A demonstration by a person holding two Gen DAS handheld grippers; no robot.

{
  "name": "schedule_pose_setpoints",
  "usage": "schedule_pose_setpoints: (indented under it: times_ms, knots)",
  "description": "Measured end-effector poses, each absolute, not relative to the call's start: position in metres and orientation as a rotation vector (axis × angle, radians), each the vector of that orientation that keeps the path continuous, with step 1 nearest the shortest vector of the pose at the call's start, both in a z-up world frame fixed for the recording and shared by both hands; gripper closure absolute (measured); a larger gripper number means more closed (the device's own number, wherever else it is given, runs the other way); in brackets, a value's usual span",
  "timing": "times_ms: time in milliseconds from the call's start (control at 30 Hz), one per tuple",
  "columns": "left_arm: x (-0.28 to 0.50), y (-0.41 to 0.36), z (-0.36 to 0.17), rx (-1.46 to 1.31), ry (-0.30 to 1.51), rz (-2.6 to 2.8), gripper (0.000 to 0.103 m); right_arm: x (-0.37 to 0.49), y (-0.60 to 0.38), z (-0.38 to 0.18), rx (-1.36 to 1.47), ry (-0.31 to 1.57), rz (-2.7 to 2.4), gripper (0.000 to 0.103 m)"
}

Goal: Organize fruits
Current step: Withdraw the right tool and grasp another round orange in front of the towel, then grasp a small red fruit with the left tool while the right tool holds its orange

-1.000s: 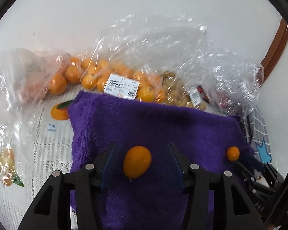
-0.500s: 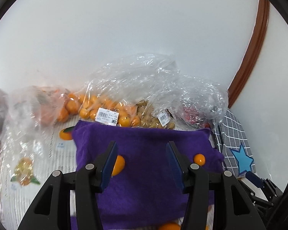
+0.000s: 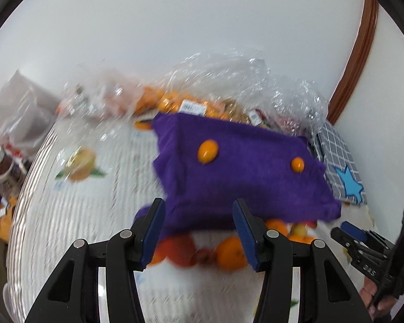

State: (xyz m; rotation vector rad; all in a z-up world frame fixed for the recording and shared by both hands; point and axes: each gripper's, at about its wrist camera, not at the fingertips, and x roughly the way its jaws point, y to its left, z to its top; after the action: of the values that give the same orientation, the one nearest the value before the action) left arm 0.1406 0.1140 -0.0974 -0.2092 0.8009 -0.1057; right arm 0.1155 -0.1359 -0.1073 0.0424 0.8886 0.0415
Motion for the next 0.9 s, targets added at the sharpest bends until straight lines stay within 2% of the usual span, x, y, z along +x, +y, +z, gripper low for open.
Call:
schedule_pose_setpoints:
  times_ms: [367, 500, 533, 900]
  knots:
    - [0.094, 0.129, -0.146, -0.243, 0.842, -0.095, 0.054, 0.112, -0.111, -0.156, 0.019, 0.946, 0.146, 0.059]
    - [0.094, 0.12, -0.152, -0.246, 0.848, -0.113, 0.054, 0.122, -0.11, -0.161, 0.028, 0.968, 0.181, 0.06]
    - [0.096, 0.117, -0.153, -0.249, 0.851, -0.121, 0.054, 0.122, -0.109, -0.161, 0.021, 0.963, 0.181, 0.067]
    - [0.116, 0.085, -0.173, -0.113, 0.876, -0.06, 0.055, 0.091, -0.145, -0.152, 0.049, 0.91, 0.109, 0.068]
